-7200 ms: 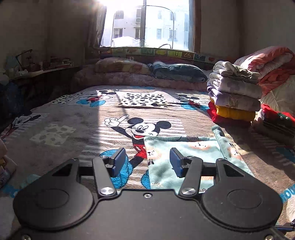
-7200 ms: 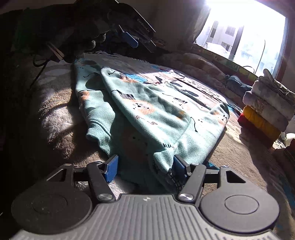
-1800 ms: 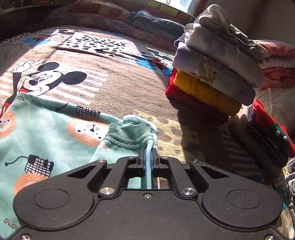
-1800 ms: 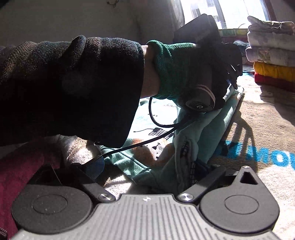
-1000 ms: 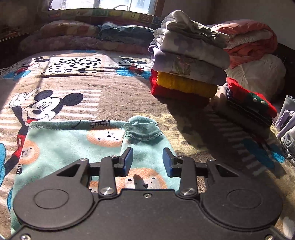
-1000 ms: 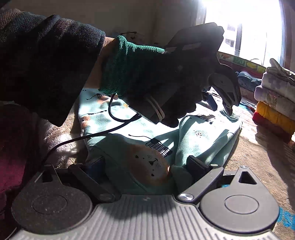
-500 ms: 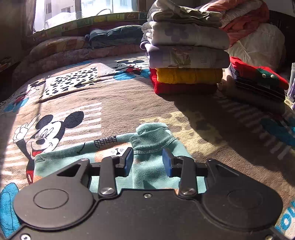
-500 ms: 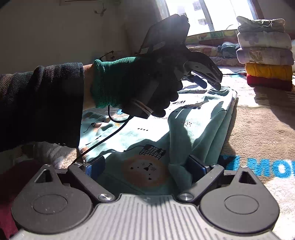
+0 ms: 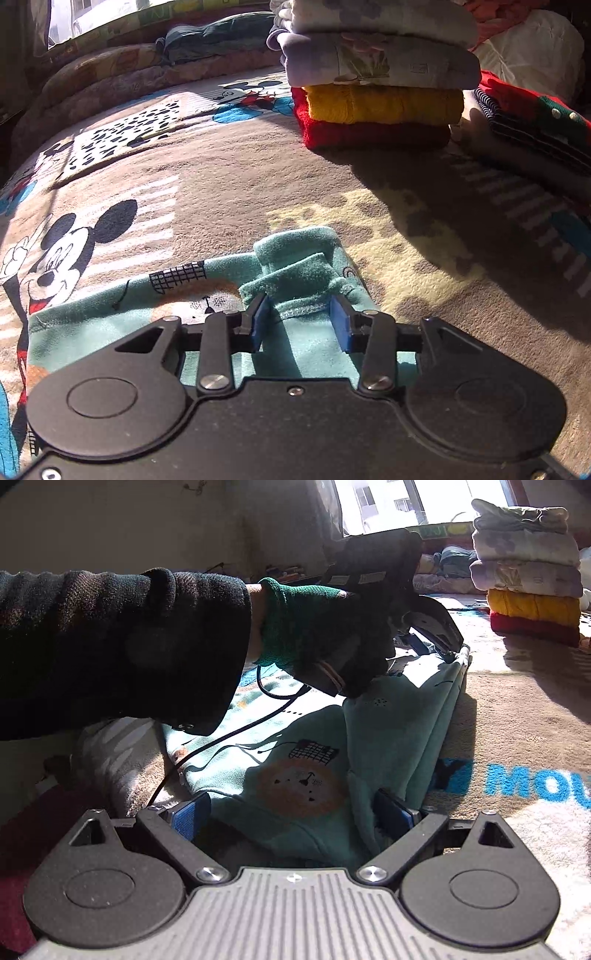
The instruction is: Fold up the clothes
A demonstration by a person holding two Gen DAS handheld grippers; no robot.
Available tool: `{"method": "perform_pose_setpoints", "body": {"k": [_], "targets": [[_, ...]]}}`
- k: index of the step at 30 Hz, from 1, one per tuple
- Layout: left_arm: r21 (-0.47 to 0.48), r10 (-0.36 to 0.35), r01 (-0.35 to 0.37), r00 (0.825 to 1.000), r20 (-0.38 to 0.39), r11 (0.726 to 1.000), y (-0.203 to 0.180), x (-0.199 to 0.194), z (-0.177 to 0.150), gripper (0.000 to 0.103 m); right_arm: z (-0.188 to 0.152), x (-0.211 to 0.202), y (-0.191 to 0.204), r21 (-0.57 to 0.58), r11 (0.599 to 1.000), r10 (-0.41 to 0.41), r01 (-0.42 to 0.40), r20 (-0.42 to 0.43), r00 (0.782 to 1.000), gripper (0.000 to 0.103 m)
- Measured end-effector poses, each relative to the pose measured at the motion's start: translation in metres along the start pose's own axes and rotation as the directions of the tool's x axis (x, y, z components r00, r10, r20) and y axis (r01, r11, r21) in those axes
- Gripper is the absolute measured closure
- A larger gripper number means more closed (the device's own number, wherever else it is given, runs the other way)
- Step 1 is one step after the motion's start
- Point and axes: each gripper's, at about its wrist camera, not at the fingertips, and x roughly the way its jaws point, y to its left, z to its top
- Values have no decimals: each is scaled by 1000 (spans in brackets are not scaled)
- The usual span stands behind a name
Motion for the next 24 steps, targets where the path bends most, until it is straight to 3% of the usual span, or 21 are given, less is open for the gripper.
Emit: {"method": "perform_pose_setpoints", "body": {"k": [4, 8, 10, 12, 19, 24], "targets": [[-2, 0, 0, 1000, -19, 1000, 1, 2, 3, 63, -1, -5, -2, 10, 1000, 0, 0, 9, 1000, 9], [-47, -21, 18, 998, -54, 999, 7, -9, 15, 61, -3, -28, 0, 23, 999, -33, 30, 109, 994, 11], [-83, -12, 11, 1000, -11, 996, 12, -30, 16, 45, -5, -40, -1, 43, 998, -47, 42, 129, 990, 11], [-115, -12, 16, 999, 35, 993, 19, -52, 10, 45, -6, -46, -3, 49, 997, -64, 58, 145, 987, 11], [-258, -3, 30, 994, 106, 966, 59, -126, -46, 39, -15, -56, 2, 85, 994, -78, 63, 176, 981, 11], [-369, 30, 35, 985, 171, 929, 87, -180, -96, 35, -16, -63, 15, 114, 992, -67, 45, 193, 979, 11]]}}
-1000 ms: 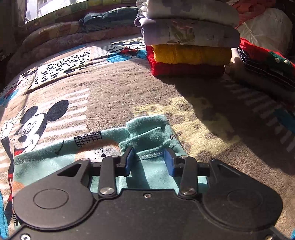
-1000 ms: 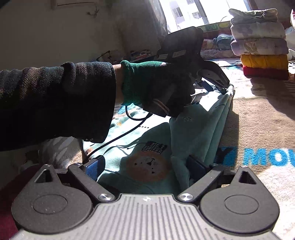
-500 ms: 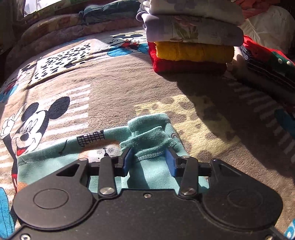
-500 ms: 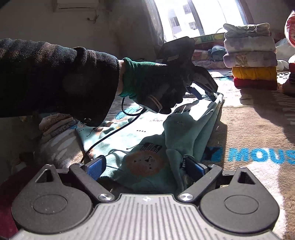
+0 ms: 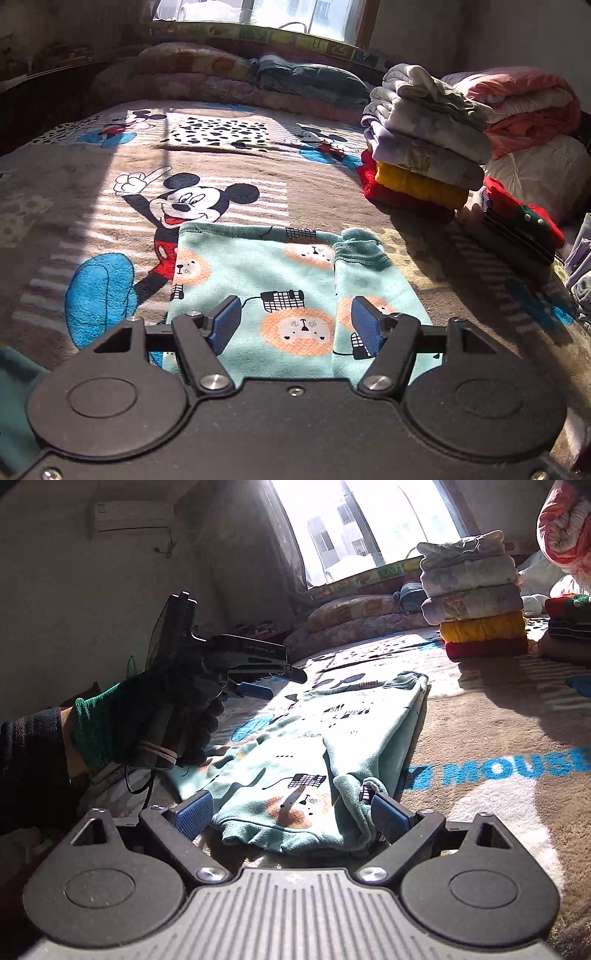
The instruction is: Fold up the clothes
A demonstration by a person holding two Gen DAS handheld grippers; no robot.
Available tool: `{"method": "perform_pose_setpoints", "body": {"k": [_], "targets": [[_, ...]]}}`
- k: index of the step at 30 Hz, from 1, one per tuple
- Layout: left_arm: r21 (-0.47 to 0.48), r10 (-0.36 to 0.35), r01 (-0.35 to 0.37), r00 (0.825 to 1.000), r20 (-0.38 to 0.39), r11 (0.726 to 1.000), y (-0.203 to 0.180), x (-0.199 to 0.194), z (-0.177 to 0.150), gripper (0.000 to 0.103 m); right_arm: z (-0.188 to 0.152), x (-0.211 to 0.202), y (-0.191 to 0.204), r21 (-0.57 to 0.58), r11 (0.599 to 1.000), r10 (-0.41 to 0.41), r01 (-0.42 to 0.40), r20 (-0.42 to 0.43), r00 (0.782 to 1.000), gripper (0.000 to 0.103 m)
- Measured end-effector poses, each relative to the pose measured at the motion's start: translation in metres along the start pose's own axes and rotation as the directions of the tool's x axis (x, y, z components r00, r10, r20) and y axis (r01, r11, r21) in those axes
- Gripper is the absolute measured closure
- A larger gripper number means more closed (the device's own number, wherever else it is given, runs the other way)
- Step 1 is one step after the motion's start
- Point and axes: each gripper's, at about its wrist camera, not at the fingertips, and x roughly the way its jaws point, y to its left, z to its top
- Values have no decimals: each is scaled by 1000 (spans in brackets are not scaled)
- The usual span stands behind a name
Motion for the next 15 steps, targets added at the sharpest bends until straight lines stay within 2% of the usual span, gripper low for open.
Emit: {"method": "perform_pose_setpoints", "body": {"k": [4, 7, 9, 11, 12, 13, 15], "targets": [[-135, 2, 5, 999, 54, 991, 36, -43, -18, 30, -2, -1, 15, 0, 1000, 20, -20, -8, 1000, 11], [-252, -14, 30, 998, 65, 967, 62, -69, -29, 26, -7, -1, 29, -7, 999, 47, -47, -35, 998, 11], [-306, 17, 3, 998, 65, 952, 77, -82, -36, 25, -14, -2, 42, -23, 997, 73, -75, -72, 995, 11], [-377, 55, -26, 996, 67, 926, 94, -94, -44, 13, -21, -1, 57, -60, 993, 91, -98, -101, 991, 11], [-419, 69, -35, 995, 66, 907, 103, -98, -48, 4, -25, -1, 64, -81, 991, 99, -109, -113, 989, 11], [-461, 83, -45, 995, 63, 886, 113, -102, -53, 1, -27, 1, 70, -95, 988, 107, -119, -123, 987, 11], [-512, 110, -76, 993, 38, 856, 128, -109, -63, 0, -31, 4, 81, -120, 983, 119, -137, -142, 983, 11]]}}
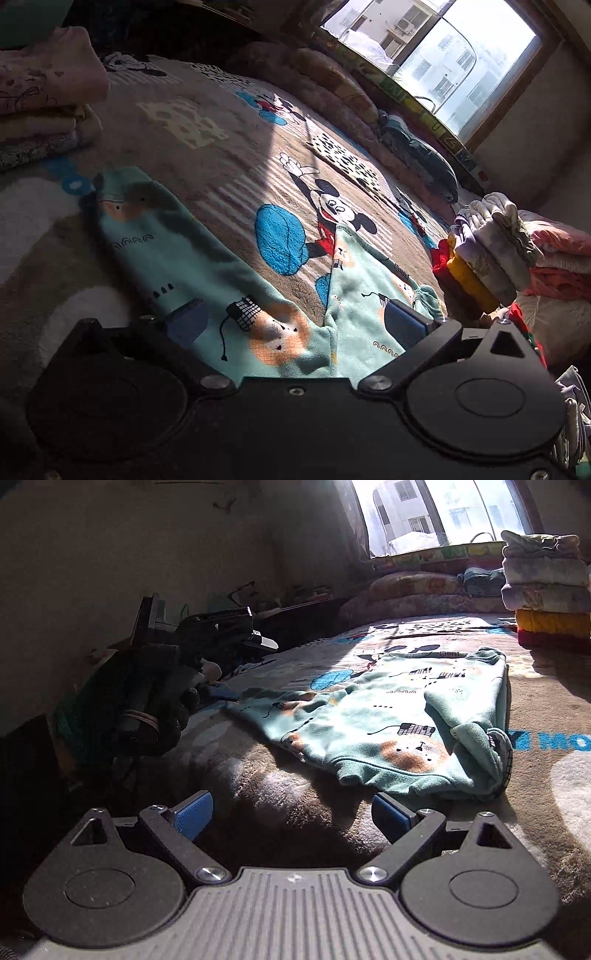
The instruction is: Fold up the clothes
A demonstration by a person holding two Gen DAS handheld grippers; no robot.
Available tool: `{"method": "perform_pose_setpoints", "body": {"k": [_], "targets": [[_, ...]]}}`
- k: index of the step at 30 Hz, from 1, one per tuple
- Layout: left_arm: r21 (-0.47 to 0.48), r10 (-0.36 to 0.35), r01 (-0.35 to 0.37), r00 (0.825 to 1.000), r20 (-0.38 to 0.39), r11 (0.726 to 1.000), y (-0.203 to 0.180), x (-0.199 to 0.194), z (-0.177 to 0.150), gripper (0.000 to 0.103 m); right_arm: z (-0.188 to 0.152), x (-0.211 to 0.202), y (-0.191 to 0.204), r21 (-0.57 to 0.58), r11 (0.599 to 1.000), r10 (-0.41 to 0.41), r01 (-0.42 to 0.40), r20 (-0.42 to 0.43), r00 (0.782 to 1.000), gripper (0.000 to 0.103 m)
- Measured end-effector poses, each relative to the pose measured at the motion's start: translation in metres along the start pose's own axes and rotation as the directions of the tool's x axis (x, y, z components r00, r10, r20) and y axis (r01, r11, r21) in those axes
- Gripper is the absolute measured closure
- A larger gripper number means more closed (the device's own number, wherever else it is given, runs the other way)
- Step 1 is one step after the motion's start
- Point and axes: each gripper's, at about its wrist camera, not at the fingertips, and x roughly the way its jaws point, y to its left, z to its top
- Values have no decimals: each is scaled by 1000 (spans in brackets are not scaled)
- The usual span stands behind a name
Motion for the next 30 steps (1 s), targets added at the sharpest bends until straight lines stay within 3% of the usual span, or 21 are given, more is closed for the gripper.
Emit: {"method": "perform_pose_setpoints", "body": {"k": [3, 6, 15, 17, 21, 27, 30], "targets": [[-14, 39, -39, 999, -5, 999, 19, -7, -7, 0, -1, 8, 8, -17, 1000, 4, -4, -18, 1000, 11], [-28, 27, -28, 1000, -4, 999, 37, -15, -10, 0, -1, 13, 12, -29, 1000, 6, -7, -31, 1000, 11], [-284, -33, 40, 999, 30, 958, 101, -15, -6, 6, 6, 21, 3, 17, 1000, -19, 19, -34, 999, 11], [-301, -39, 52, 998, 49, 952, 106, -12, -3, 10, 7, 20, 0, 27, 999, -24, 25, -34, 999, 11], [-348, -48, 73, 996, 80, 935, 117, -3, 8, 29, 10, 21, -4, 51, 998, -35, 37, -32, 999, 11], [-453, -81, 127, 990, 120, 883, 142, 13, 24, 51, 13, 15, -14, 97, 994, -56, 58, -29, 998, 11], [-465, -76, 125, 990, 122, 877, 145, 19, 29, 62, 16, 14, -20, 132, 989, -69, 72, -24, 997, 11]]}}
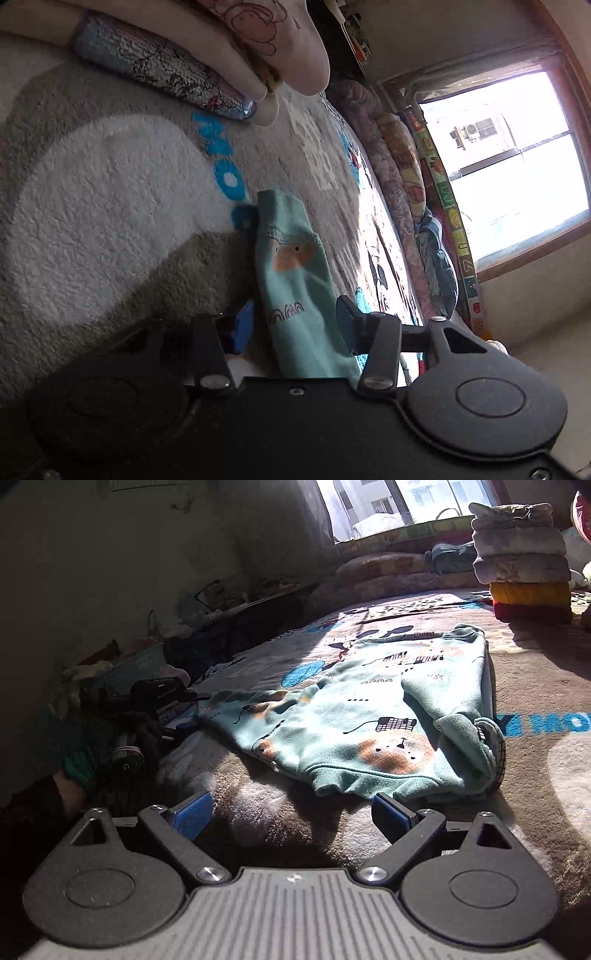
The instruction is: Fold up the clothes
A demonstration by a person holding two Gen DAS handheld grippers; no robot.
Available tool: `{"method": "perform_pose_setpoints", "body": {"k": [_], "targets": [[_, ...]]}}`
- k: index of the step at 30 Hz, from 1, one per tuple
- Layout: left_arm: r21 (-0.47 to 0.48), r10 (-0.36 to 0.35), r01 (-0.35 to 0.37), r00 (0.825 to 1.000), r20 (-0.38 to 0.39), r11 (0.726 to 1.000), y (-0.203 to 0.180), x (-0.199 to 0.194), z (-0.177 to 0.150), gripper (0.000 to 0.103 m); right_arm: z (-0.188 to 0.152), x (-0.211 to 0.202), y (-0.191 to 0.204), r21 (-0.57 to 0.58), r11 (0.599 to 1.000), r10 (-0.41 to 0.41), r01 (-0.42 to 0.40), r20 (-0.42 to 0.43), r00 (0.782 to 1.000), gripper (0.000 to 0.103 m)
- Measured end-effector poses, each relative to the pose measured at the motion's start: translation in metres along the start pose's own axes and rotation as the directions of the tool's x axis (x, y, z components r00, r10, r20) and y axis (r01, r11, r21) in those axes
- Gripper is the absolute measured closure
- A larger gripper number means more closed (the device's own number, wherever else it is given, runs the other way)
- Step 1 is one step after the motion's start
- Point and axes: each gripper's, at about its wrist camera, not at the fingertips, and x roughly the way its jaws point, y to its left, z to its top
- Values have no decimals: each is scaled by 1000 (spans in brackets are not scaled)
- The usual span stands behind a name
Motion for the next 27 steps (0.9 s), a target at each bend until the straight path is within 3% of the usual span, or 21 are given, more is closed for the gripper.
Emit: {"method": "perform_pose_setpoints", "body": {"k": [2, 4, 5, 8, 11, 16, 18, 21, 23, 24, 26, 27], "targets": [[15, 0, -1, 1000, 5, 1000, -2, 5, 3, 72, 2, 0, -4, 28, 1000, -6, 6, 5, 1000, 11], [39, -12, 12, 1000, 12, 999, -5, 9, 6, 91, 4, -1, -8, 50, 999, -9, 8, 9, 1000, 11], [58, -27, 26, 999, 17, 998, -9, 8, 5, 95, 5, -1, -8, 55, 998, -9, 8, 11, 1000, 11], [186, -87, 84, 996, 10, 979, -39, 6, -7, 98, 9, -2, -11, 86, 996, 8, -10, 27, 1000, 12], [326, -131, 136, 991, -39, 935, -73, 10, -29, 98, 17, 1, -19, 174, 983, 44, -53, 54, 998, 18], [577, -135, 197, 980, -149, 793, -121, 26, -83, 98, 30, 15, -36, 356, 927, 76, -116, 123, 989, 23], [685, -94, 199, 978, -188, 701, -135, 33, -109, 98, 34, 25, -44, 433, 890, 85, -145, 154, 984, 23], [822, -6, 182, 977, -212, 539, -143, 45, -147, 98, 38, 43, -53, 517, 837, 98, -176, 175, 980, 23], [877, 41, 178, 975, -219, 446, -143, 52, -164, 98, 40, 59, -57, 564, 804, 106, -188, 176, 979, 23], [893, 57, 178, 974, -220, 414, -142, 53, -169, 98, 41, 67, -58, 584, 788, 111, -192, 173, 979, 23], [900, 62, 199, 968, -241, 389, -139, 54, -169, 78, 42, 82, -60, 624, 759, 107, -185, 161, 981, 23], [890, 44, 226, 963, -264, 396, -138, 51, -166, 54, 42, 94, -62, 649, 737, 115, -189, 155, 981, 23]]}}
